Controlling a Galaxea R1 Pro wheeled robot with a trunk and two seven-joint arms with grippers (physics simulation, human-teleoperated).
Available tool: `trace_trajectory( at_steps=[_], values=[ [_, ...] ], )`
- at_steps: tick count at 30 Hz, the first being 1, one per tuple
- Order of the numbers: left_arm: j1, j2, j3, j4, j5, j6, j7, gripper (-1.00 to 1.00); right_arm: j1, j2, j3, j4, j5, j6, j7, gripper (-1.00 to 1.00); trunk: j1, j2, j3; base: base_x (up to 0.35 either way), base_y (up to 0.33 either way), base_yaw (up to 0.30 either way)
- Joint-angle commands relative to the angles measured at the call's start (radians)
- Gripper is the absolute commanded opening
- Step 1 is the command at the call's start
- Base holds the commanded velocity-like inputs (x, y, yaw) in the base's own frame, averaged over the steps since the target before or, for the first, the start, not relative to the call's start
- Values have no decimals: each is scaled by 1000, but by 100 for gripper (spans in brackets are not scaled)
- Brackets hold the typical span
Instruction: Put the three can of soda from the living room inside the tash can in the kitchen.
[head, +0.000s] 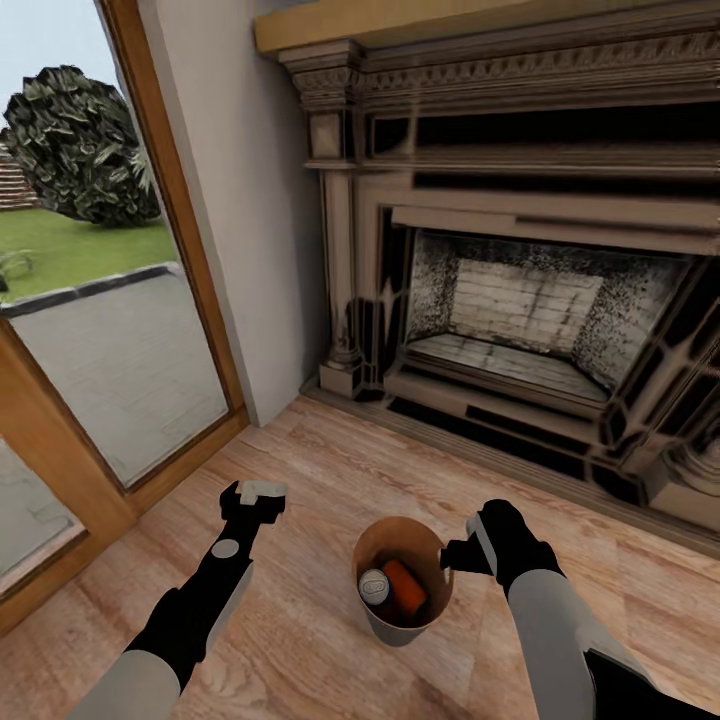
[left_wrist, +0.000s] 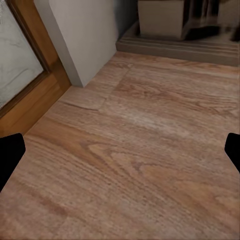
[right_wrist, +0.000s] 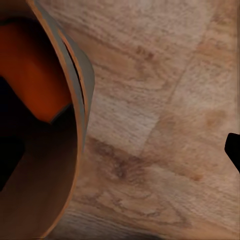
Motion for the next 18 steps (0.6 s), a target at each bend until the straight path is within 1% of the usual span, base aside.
trace_trajectory(
  at_steps=[1, 18],
  values=[
    [0, 0, 0, 0, 0, 0, 0, 100, 0, 0, 0, 0, 0, 0, 0, 100, 0, 0, 4, 0, 0, 0],
    [0, 0, 0, 2, -1, 0, -3, 100, 0, 1, 2, -1, 0, 0, 2, 100, -8, 4, 70, 0, 0, 0]
  ],
)
